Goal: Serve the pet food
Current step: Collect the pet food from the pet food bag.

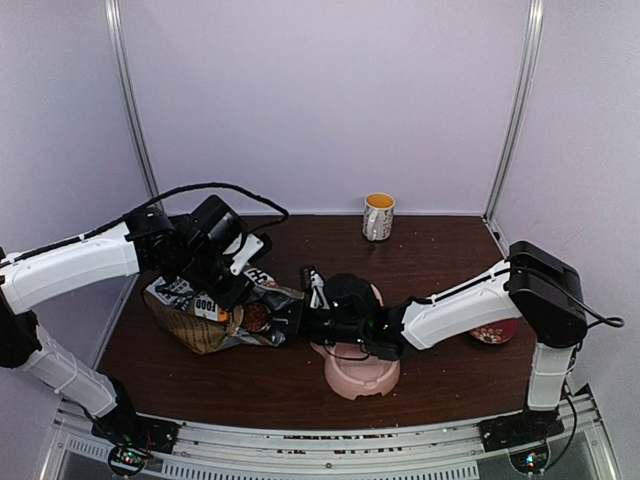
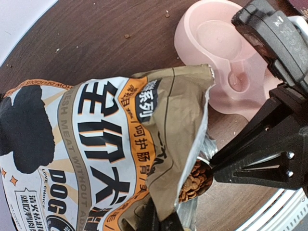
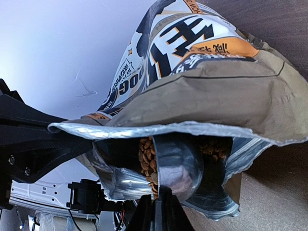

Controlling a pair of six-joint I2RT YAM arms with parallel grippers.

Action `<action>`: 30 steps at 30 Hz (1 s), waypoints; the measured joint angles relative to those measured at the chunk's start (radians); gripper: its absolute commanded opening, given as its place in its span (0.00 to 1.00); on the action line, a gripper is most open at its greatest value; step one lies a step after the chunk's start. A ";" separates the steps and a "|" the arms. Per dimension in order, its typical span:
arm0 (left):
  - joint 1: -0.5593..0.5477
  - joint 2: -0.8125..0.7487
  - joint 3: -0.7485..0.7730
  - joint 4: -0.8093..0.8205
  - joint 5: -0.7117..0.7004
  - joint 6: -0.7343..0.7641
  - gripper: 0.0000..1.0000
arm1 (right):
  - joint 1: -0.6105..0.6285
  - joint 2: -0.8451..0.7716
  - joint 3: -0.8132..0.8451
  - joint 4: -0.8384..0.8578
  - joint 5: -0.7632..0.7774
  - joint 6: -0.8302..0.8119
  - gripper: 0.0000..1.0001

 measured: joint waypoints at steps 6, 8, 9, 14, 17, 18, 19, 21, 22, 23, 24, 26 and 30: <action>0.005 -0.007 0.000 0.000 0.000 0.000 0.00 | 0.000 -0.007 -0.011 0.010 0.004 0.005 0.00; 0.006 -0.009 0.000 0.000 0.000 0.000 0.00 | 0.000 -0.008 -0.014 0.017 0.004 0.007 0.00; 0.006 -0.010 0.000 0.000 0.000 0.000 0.00 | 0.000 -0.008 -0.016 0.020 0.004 0.008 0.00; 0.007 -0.010 0.000 0.000 0.000 -0.001 0.00 | 0.000 -0.013 -0.032 0.032 0.007 0.017 0.00; 0.008 -0.010 0.000 0.000 0.001 -0.001 0.00 | 0.000 -0.028 -0.051 0.035 0.011 0.020 0.00; 0.008 -0.010 0.000 0.001 0.001 -0.002 0.00 | 0.000 -0.033 -0.056 0.036 0.013 0.021 0.00; 0.009 -0.010 0.000 0.002 0.001 -0.002 0.00 | 0.000 -0.037 -0.058 0.034 0.016 0.022 0.00; 0.011 -0.010 0.000 0.004 0.001 -0.003 0.00 | 0.000 -0.042 -0.057 0.027 0.024 0.022 0.00; 0.011 -0.010 0.000 0.005 0.002 -0.004 0.00 | 0.000 -0.043 -0.051 0.010 0.029 0.021 0.00; 0.012 -0.010 0.000 0.006 0.002 -0.004 0.00 | 0.000 -0.043 -0.043 -0.010 0.033 0.021 0.00; 0.012 -0.010 0.000 0.007 0.002 -0.004 0.00 | 0.000 -0.043 -0.029 -0.042 0.038 0.021 0.00; 0.012 -0.010 0.000 0.010 0.002 -0.004 0.00 | 0.000 -0.043 0.006 -0.108 0.054 0.017 0.00; 0.013 -0.010 0.000 0.016 0.001 -0.004 0.00 | 0.000 -0.043 0.072 -0.214 0.089 0.005 0.00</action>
